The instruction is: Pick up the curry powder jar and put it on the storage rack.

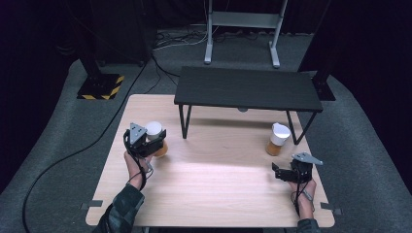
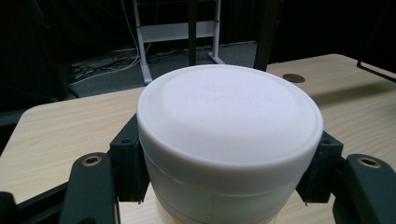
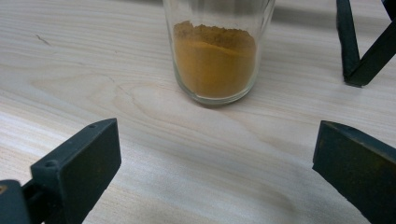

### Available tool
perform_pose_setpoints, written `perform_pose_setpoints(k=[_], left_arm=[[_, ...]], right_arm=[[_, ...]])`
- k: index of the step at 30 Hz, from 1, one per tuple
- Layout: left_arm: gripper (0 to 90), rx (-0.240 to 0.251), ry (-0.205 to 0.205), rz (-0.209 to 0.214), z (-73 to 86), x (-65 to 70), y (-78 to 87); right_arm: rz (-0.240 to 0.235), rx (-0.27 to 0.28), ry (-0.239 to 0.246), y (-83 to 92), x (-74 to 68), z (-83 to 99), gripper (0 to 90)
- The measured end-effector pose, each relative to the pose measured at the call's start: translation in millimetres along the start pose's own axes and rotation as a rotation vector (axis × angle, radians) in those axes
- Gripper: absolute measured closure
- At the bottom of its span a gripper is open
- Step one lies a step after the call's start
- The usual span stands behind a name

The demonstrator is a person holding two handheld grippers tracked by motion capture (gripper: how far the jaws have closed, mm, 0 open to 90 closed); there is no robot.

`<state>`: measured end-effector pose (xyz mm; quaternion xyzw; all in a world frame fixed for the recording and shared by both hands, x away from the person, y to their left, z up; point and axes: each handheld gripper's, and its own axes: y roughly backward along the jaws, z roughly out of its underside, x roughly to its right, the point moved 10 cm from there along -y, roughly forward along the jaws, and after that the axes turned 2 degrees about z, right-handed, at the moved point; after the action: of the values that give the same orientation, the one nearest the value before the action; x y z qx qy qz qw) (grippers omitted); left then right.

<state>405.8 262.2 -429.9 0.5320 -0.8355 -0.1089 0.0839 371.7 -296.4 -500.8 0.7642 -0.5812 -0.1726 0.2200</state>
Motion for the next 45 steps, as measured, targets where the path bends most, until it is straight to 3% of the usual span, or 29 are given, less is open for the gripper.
perform_pose_setpoints(k=[9, 45], left_arm=[[33.4, 0.0, -0.026, 0.024, -11.8, 7.9, -7.2], [33.4, 0.0, -0.032, 0.078, -42.4, 15.9, -14.8]], right_arm=[[0.001, 0.0, -0.001, 0.0, 0.0, 0.0, 0.0], [-0.008, -0.007, -0.015, -0.8, 2.2, -0.5, 0.2]])
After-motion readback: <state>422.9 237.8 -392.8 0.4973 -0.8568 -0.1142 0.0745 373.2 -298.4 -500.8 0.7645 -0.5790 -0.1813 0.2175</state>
